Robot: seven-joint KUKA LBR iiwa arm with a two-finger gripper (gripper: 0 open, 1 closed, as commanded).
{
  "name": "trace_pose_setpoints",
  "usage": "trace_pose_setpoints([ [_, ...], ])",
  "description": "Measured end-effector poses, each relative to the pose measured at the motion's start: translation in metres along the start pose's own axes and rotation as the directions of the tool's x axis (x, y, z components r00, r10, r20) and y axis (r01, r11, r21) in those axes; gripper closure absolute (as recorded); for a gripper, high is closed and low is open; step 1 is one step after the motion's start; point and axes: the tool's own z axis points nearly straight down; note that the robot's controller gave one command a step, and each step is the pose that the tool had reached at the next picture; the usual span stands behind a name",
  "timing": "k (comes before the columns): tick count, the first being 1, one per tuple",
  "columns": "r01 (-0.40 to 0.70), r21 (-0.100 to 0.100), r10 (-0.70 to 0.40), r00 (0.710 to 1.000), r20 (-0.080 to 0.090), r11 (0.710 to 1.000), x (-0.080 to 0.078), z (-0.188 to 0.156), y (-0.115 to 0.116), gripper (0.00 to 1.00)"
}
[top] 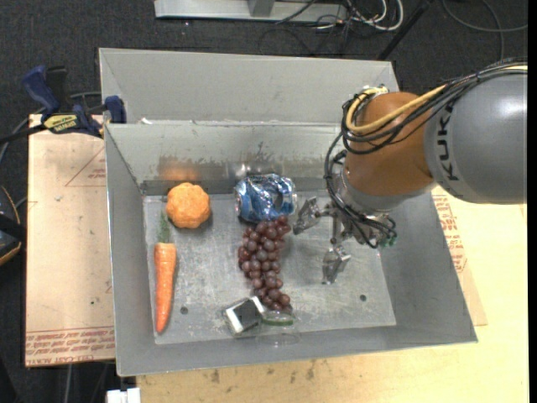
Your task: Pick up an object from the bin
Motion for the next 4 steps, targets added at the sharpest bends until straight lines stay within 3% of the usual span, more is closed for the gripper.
trace_pose_setpoints([
  [1, 0.093, 0.005, -0.093, 0.996, 0.011, 0.996, -0.069, 0.009, 0.026, 0.00],
  [2, 0.264, 0.006, -0.264, 0.964, 0.008, 0.964, -0.056, 0.041, 0.046, 0.00],
  [3, 0.496, 0.017, -0.496, 0.868, 0.007, 0.868, -0.086, 0.040, 0.096, 1.00],
  [4, 0.496, 0.017, -0.496, 0.868, 0.007, 0.868, -0.086, 0.040, 0.096, 1.00],
])
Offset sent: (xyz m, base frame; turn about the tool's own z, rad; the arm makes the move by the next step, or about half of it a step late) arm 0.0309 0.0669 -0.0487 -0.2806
